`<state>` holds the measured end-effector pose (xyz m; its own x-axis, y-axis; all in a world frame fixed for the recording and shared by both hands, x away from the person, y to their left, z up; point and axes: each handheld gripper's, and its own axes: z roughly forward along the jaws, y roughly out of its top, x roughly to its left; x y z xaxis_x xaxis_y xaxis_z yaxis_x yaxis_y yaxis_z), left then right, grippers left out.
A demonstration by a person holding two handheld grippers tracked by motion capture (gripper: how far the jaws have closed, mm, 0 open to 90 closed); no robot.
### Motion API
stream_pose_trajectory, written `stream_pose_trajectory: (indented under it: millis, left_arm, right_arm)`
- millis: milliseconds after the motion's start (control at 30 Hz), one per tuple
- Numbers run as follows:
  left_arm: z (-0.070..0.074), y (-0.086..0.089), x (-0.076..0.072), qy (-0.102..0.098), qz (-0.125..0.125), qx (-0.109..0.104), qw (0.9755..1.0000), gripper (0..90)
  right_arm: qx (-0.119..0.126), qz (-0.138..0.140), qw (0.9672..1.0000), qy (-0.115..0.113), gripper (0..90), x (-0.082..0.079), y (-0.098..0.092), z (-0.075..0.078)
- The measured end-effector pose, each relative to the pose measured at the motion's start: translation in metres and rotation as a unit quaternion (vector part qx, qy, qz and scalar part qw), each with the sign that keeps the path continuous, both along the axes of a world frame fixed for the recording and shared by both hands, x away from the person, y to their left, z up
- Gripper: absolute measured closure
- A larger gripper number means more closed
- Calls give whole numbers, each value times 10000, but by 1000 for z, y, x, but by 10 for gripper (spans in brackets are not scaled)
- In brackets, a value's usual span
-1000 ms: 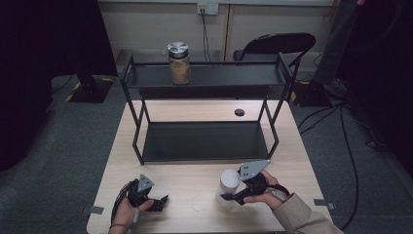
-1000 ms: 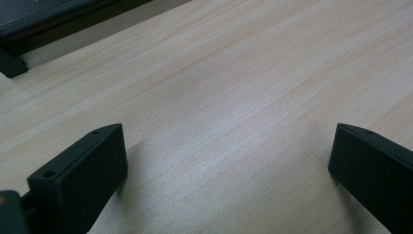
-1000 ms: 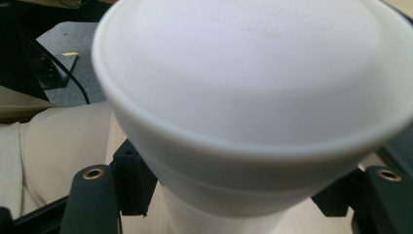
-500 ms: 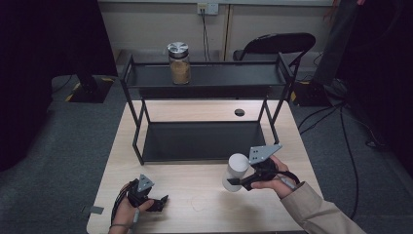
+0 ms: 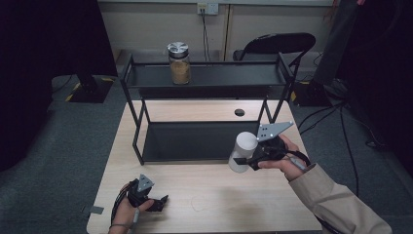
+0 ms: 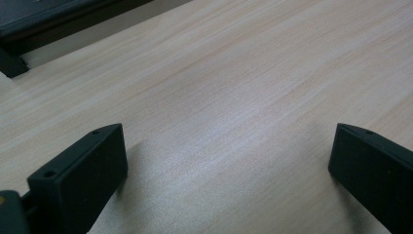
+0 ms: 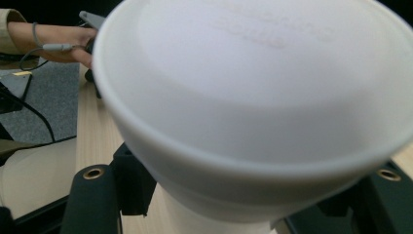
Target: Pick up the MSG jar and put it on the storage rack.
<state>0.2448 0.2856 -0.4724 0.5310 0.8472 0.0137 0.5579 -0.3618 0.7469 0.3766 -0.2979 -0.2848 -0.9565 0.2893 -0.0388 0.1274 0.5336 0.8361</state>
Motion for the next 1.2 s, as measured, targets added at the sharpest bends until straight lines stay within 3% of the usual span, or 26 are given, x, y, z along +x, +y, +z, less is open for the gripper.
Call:
stream_pose_trajectory:
  millis: [333, 800, 1067, 1200]
  left_arm:
    - [0, 0, 0, -1, 5, -1, 10000, 0]
    - [1, 0, 0, 1, -12, 25, 10000, 0]
    - [0, 0, 0, 0, -11, 24, 10000, 0]
    - [0, 0, 0, -1, -10, 23, 10000, 0]
  right_arm:
    - [-136, -88, 9997, -207, 325, 9, 3, 35]
    - [-157, -229, 9994, -185, 326, 19, 14, 76]
    - [-323, -415, 9984, -230, 326, 22, 18, 99]
    - [-289, -519, 9980, -216, 326, 24, 16, 108]
